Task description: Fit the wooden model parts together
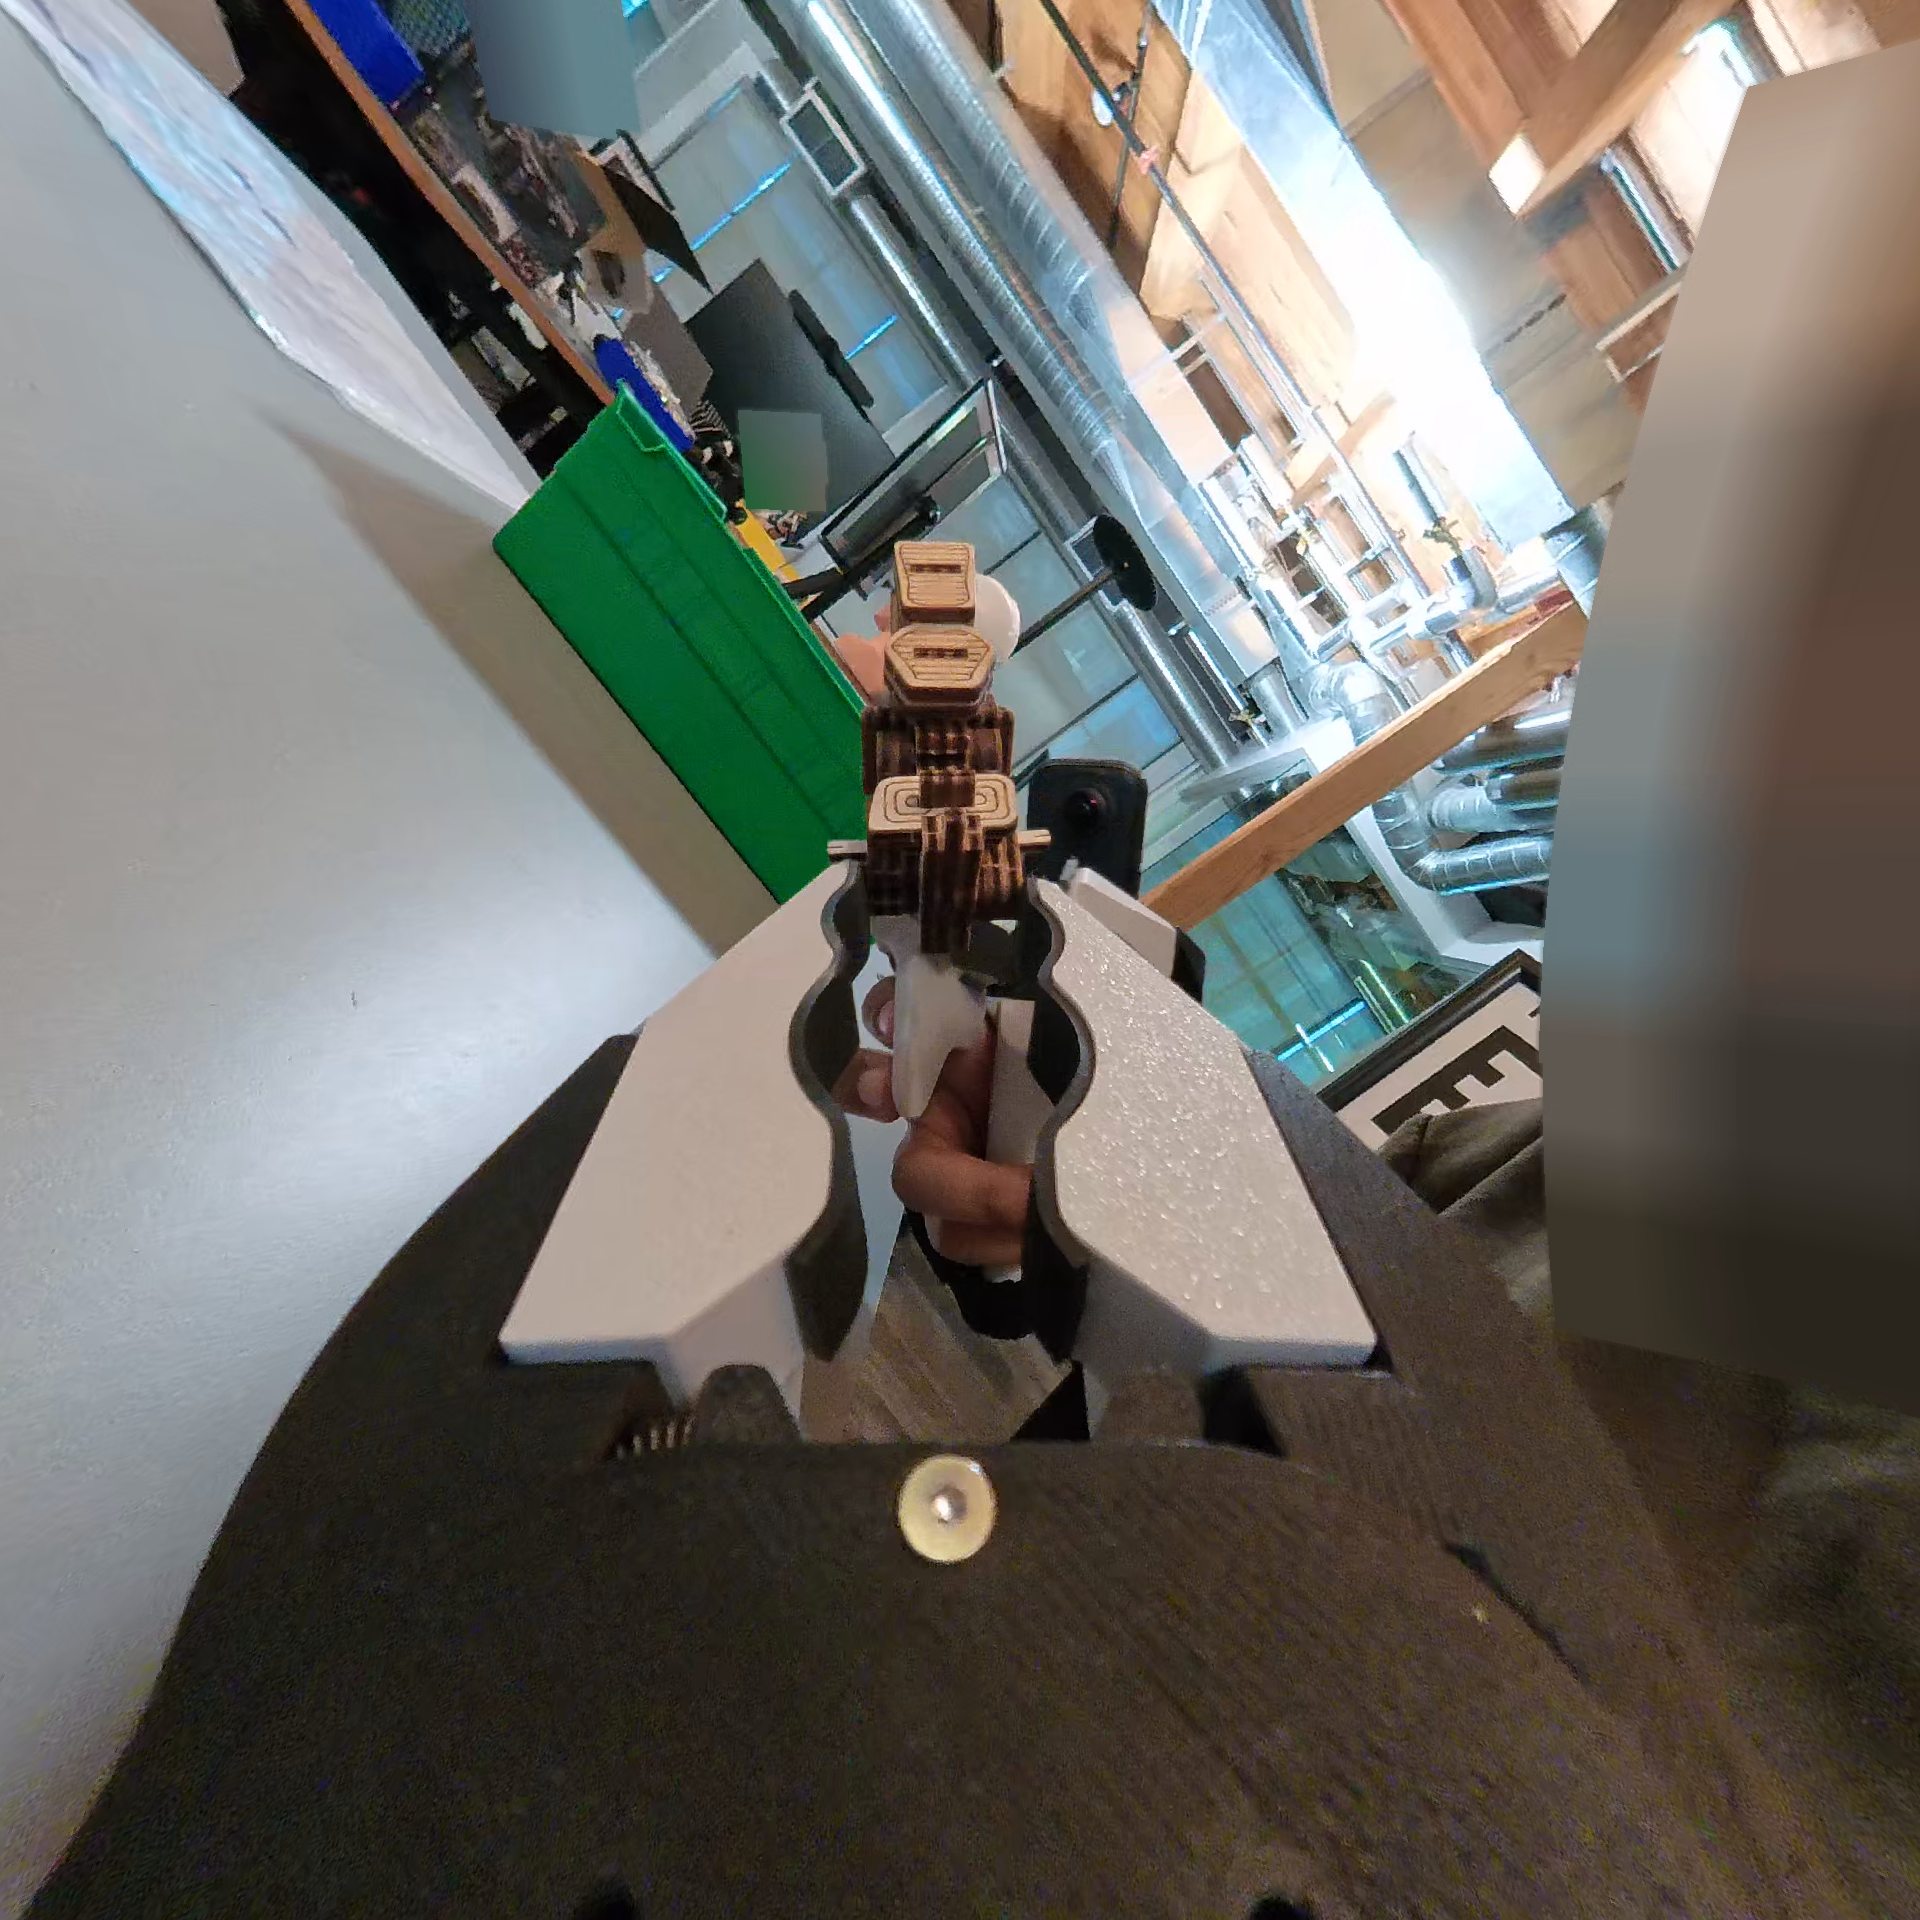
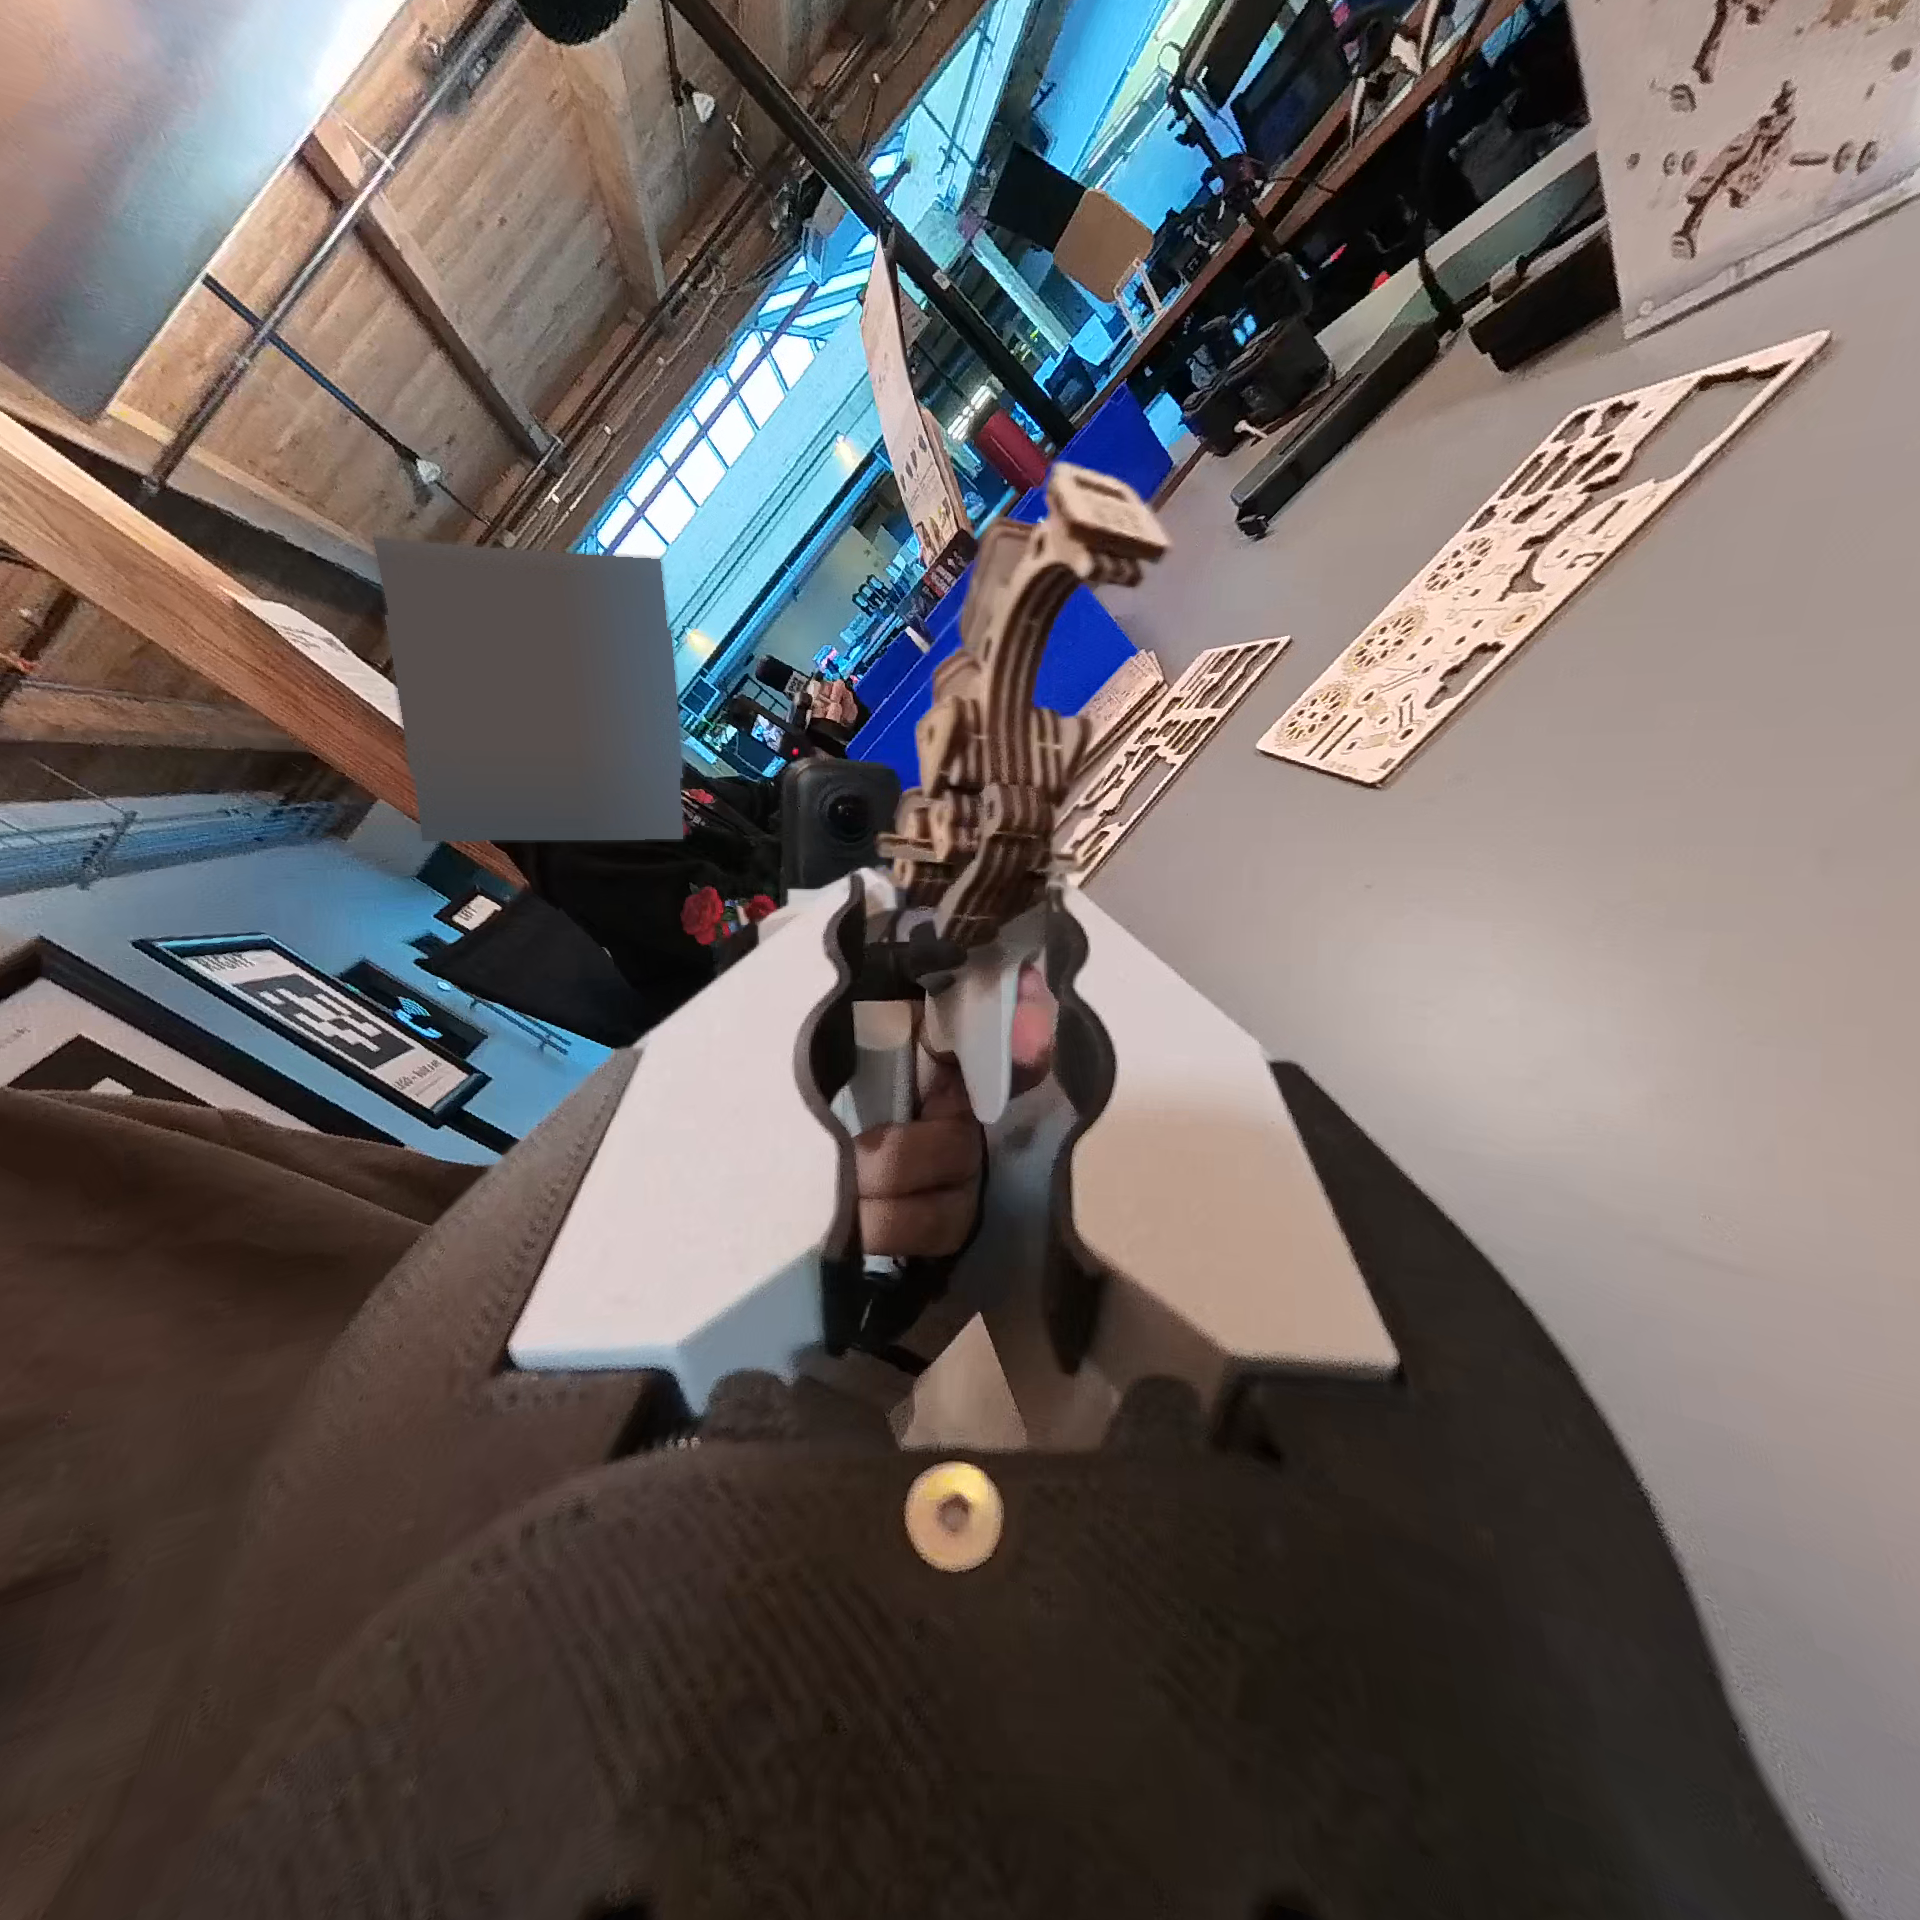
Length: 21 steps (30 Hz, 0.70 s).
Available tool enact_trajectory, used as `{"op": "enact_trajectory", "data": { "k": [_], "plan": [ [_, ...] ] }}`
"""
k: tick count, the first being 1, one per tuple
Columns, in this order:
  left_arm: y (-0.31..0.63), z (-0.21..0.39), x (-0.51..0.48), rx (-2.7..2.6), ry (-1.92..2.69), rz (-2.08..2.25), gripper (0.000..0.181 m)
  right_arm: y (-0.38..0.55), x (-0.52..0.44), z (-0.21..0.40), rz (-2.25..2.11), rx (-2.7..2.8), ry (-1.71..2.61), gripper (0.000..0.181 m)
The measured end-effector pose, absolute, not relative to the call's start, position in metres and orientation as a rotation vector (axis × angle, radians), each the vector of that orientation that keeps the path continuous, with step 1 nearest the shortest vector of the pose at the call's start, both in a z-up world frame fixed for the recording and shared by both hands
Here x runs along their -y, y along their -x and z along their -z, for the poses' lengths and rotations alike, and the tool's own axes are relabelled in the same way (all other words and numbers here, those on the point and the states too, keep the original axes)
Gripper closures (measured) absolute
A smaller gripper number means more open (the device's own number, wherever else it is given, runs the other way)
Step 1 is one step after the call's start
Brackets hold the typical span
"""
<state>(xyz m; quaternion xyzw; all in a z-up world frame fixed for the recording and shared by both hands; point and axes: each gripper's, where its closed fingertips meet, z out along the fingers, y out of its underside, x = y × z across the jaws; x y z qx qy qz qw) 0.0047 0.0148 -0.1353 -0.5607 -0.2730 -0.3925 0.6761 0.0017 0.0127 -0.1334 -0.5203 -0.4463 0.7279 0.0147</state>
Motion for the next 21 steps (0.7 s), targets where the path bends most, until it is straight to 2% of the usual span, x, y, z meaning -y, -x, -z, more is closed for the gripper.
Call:
{"op": "enact_trajectory", "data": {
  "k": [7,21],
  "plan": [
    [-0.009,0.133,-0.015,0.577,1.277,0.856,0.155,-0.004,-0.013,0.125,-2.359,1.317,1.622,0.147],
    [-0.013,0.131,-0.013,0.505,1.324,0.796,0.154,-0.006,-0.010,0.123,-2.414,1.343,1.594,0.157]
  ]
}}
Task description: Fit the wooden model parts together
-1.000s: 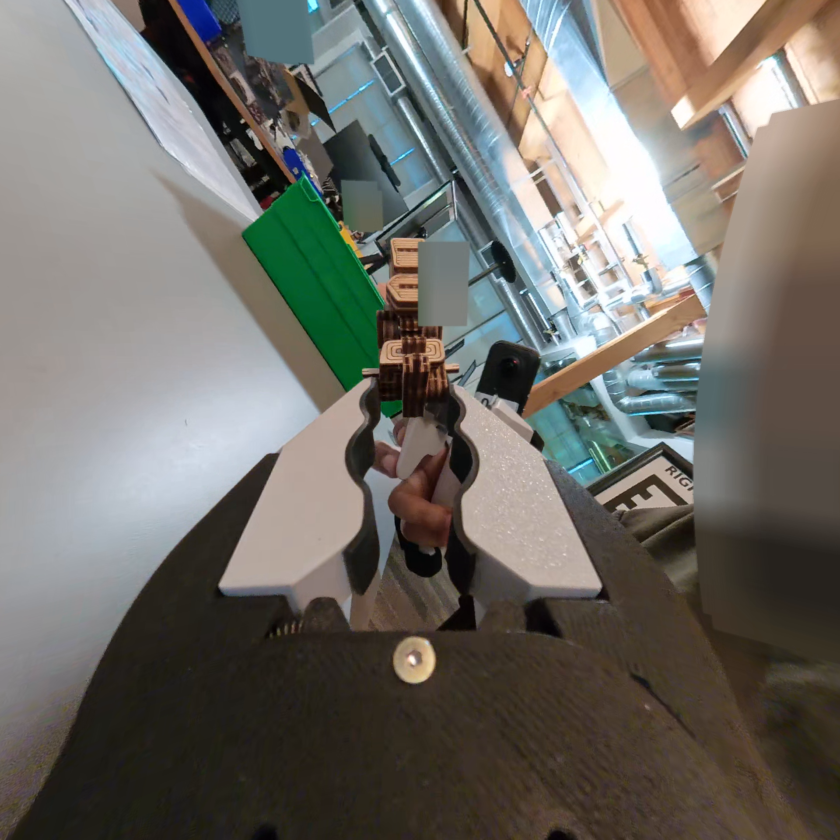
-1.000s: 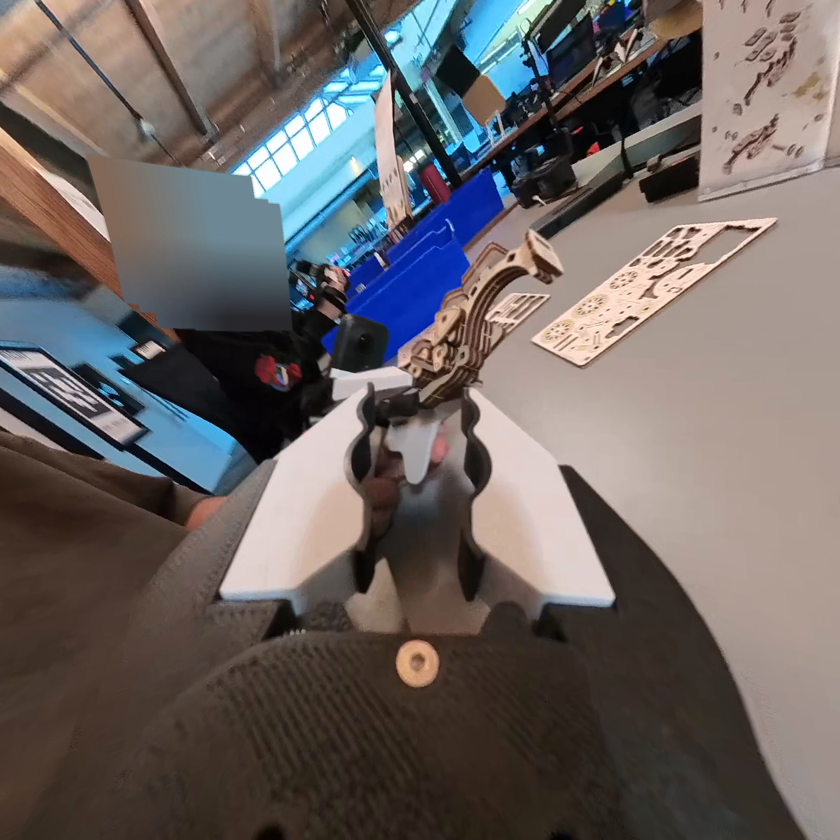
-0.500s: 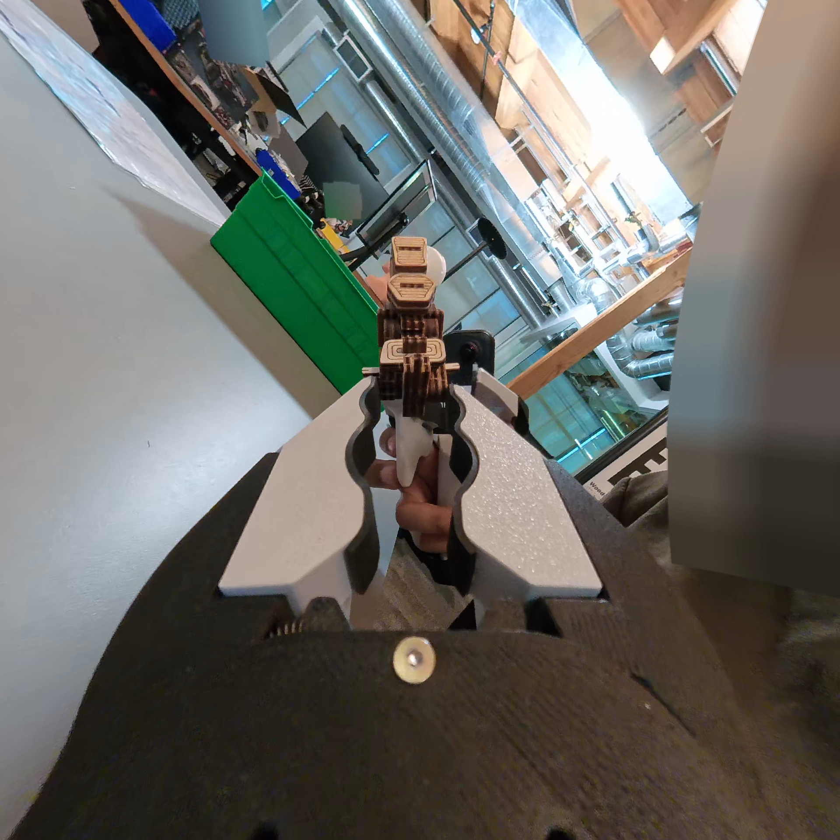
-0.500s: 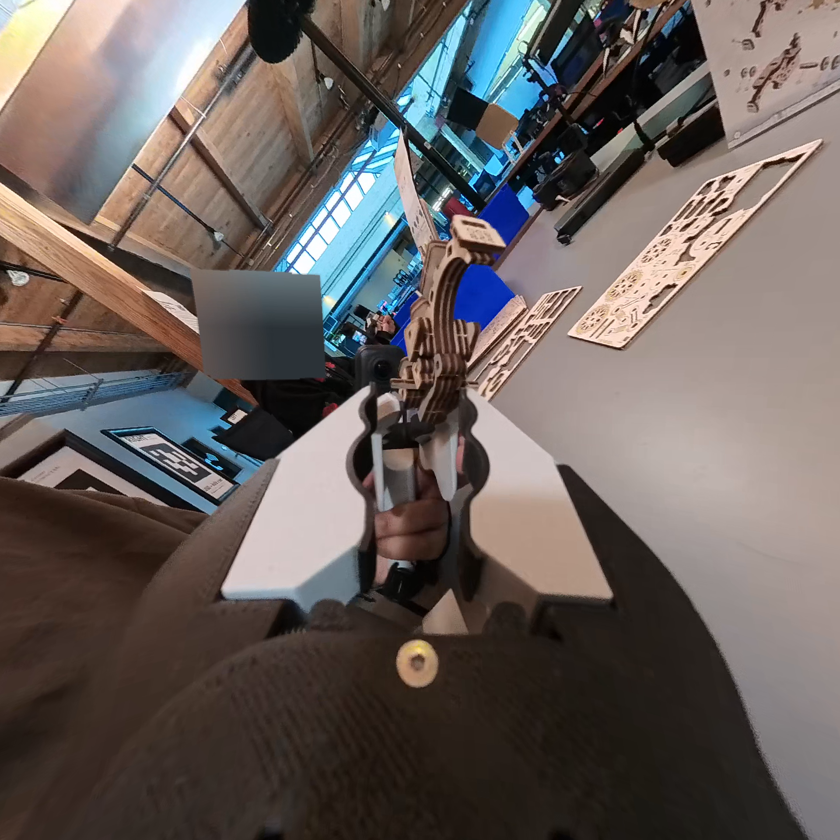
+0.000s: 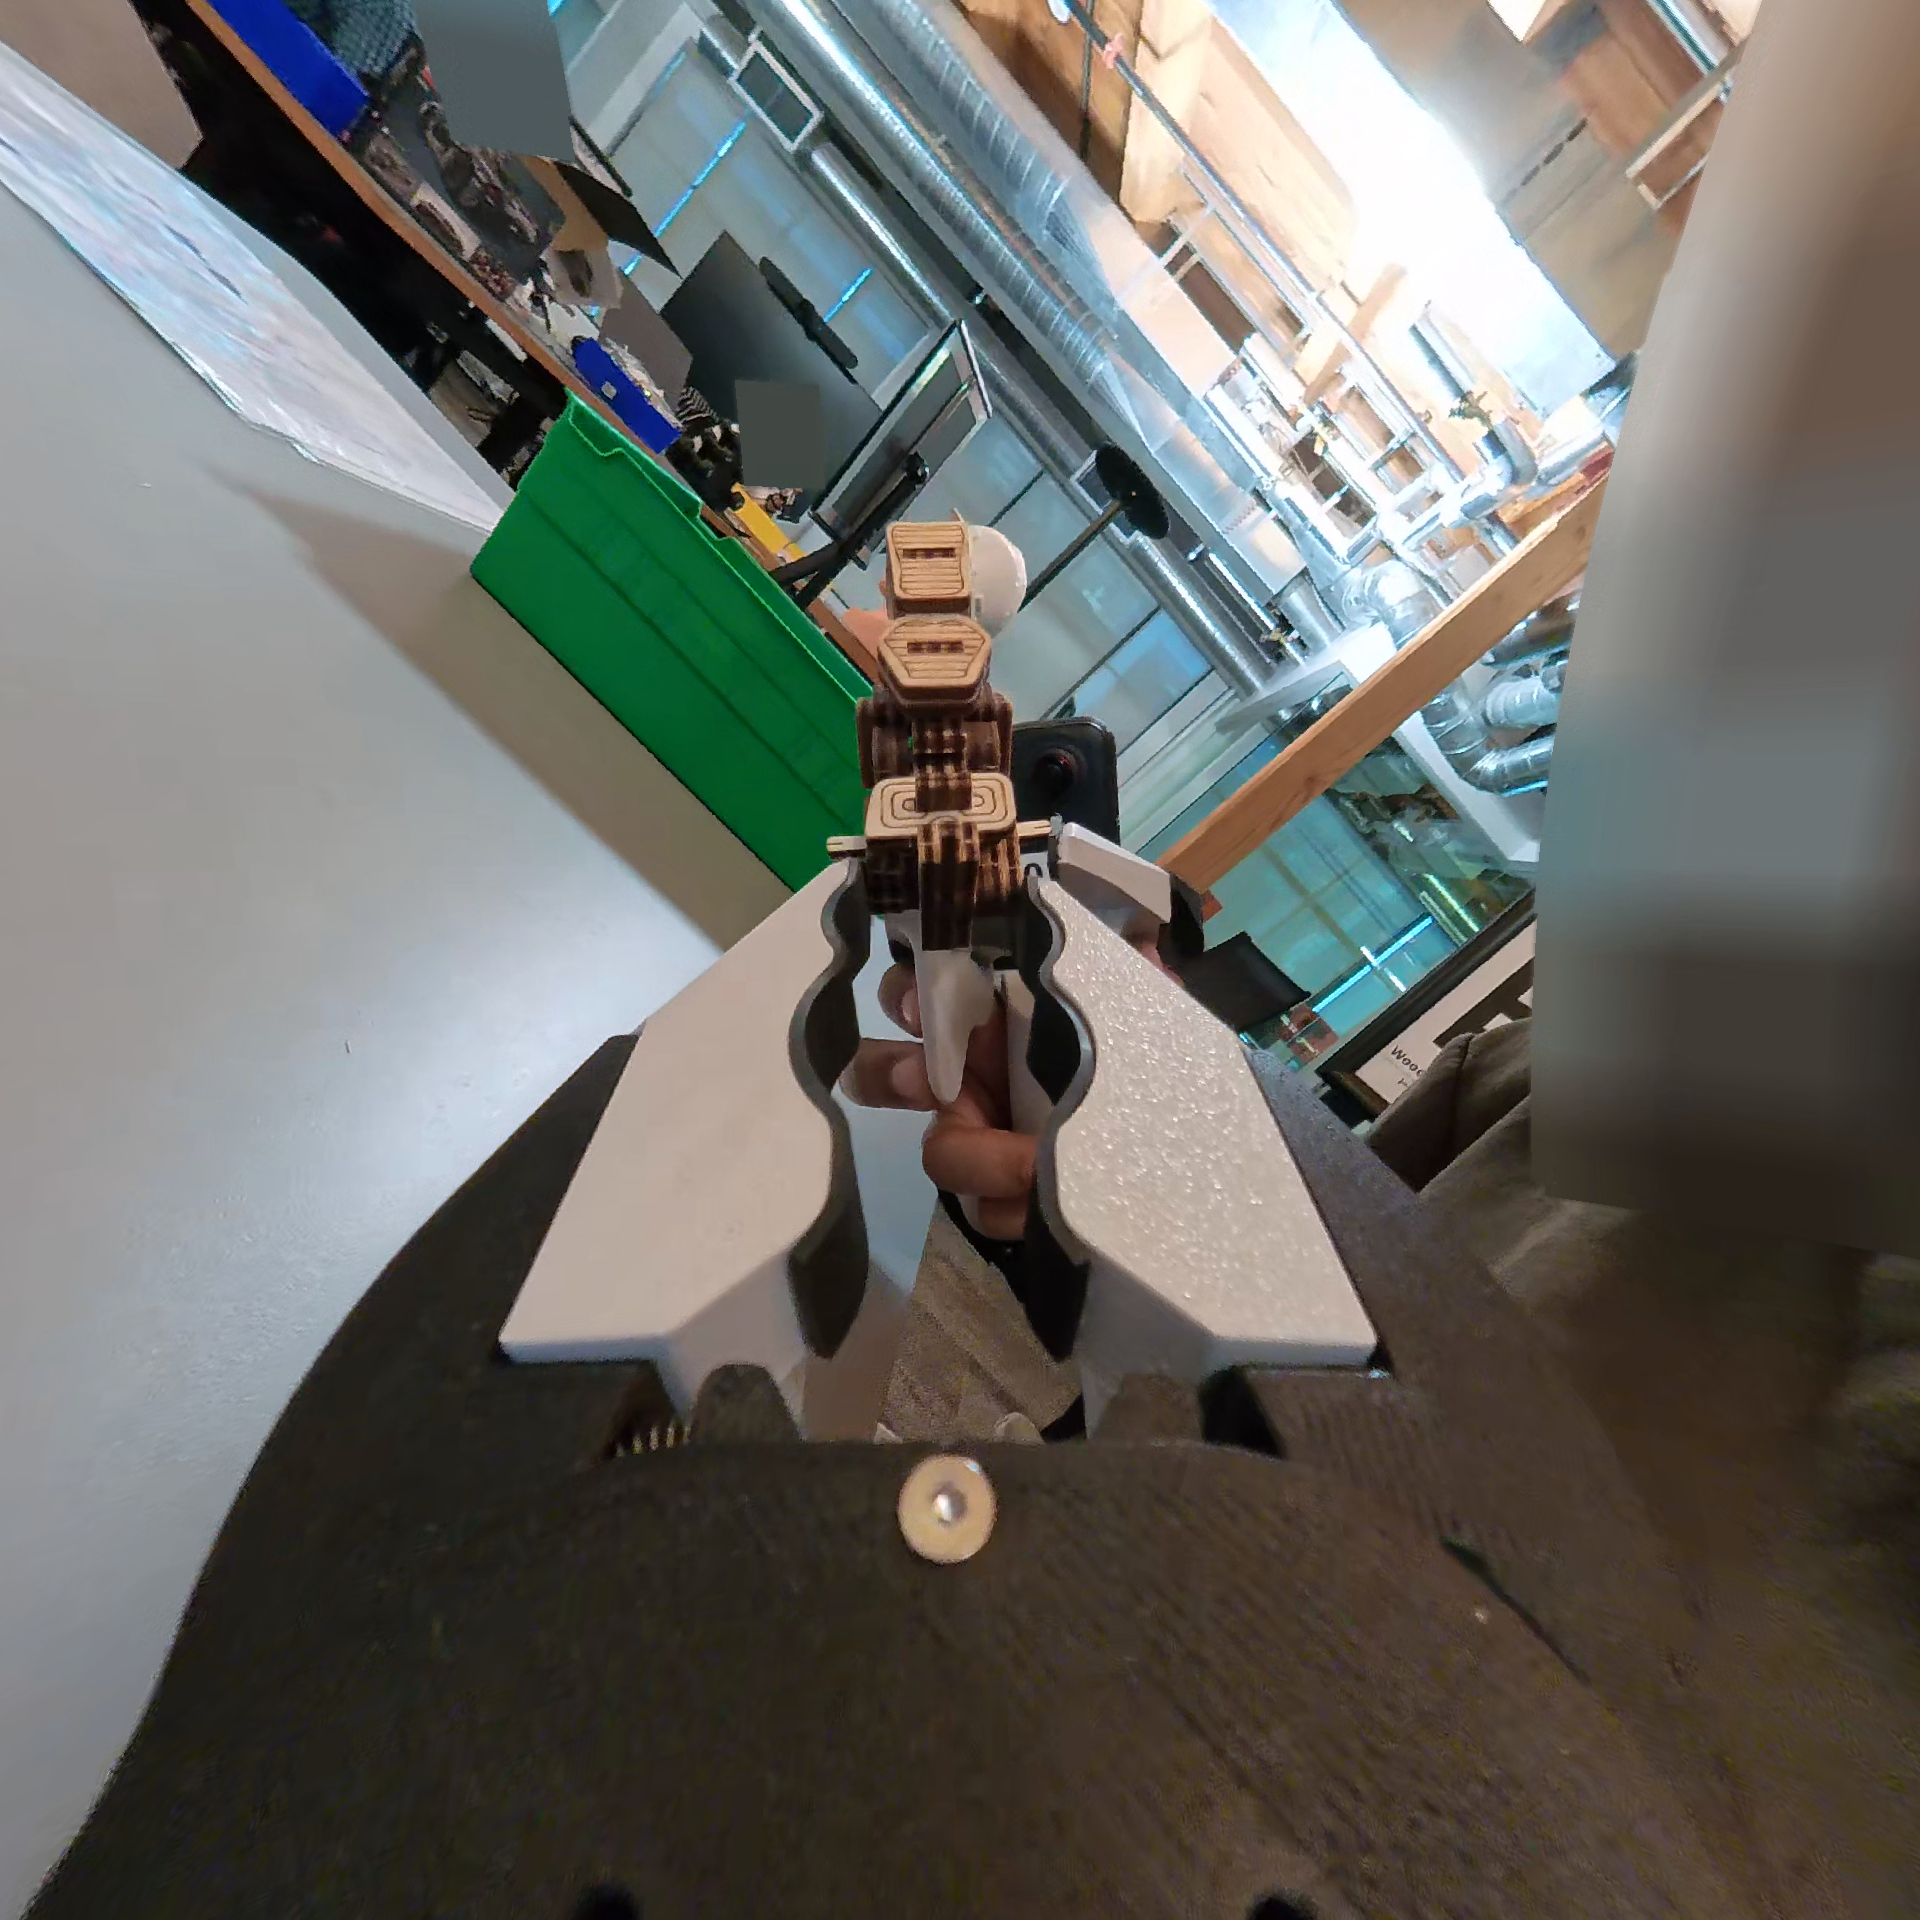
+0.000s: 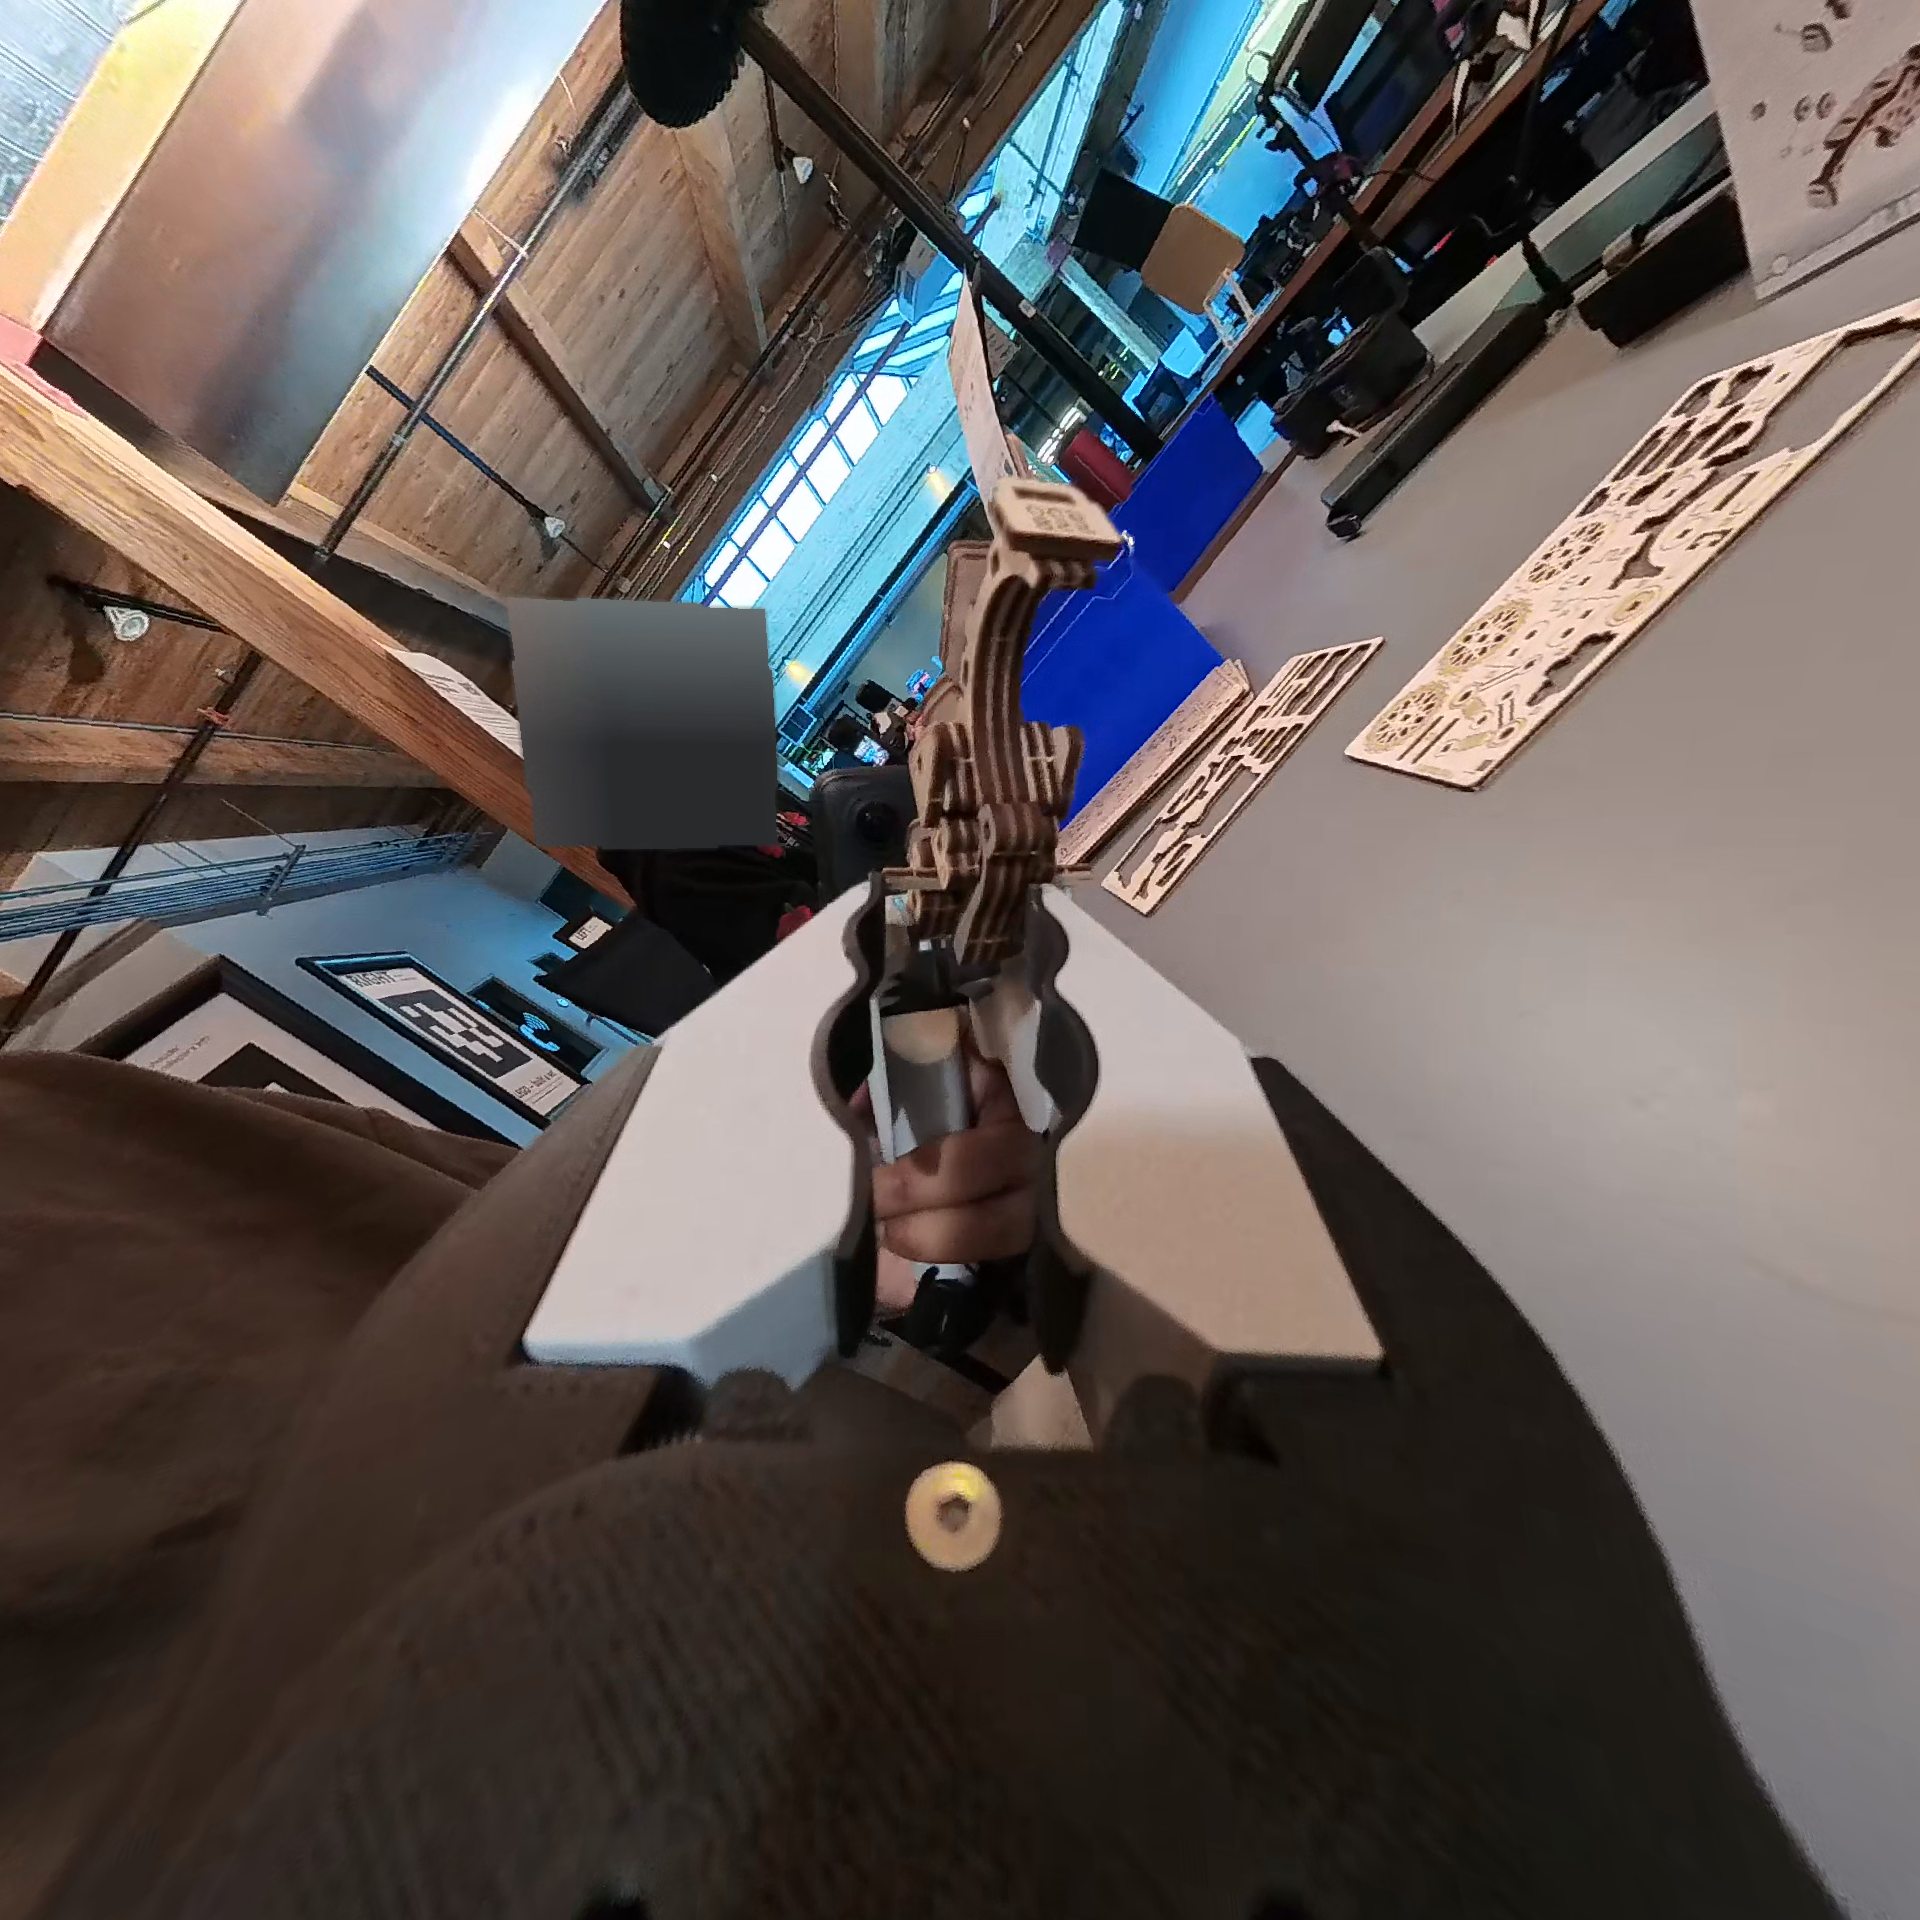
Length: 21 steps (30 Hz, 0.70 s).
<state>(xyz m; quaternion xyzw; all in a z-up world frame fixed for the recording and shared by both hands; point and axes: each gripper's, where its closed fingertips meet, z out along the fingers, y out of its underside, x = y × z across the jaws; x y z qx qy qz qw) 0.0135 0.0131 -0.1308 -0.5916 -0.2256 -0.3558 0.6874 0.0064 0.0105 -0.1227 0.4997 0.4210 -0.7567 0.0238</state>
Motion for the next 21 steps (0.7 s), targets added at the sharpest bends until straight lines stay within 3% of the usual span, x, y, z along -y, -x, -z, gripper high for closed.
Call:
{"op": "enact_trajectory", "data": {
  "k": [13,21],
  "plan": [
    [-0.014,0.127,-0.014,0.508,1.315,0.813,0.155,-0.008,-0.010,0.120,2.385,-1.443,-1.511,0.157],
    [0.002,0.126,-0.007,0.574,1.287,0.791,0.155,-0.006,-0.010,0.122,2.457,-1.878,-1.515,0.143]
  ]
}}
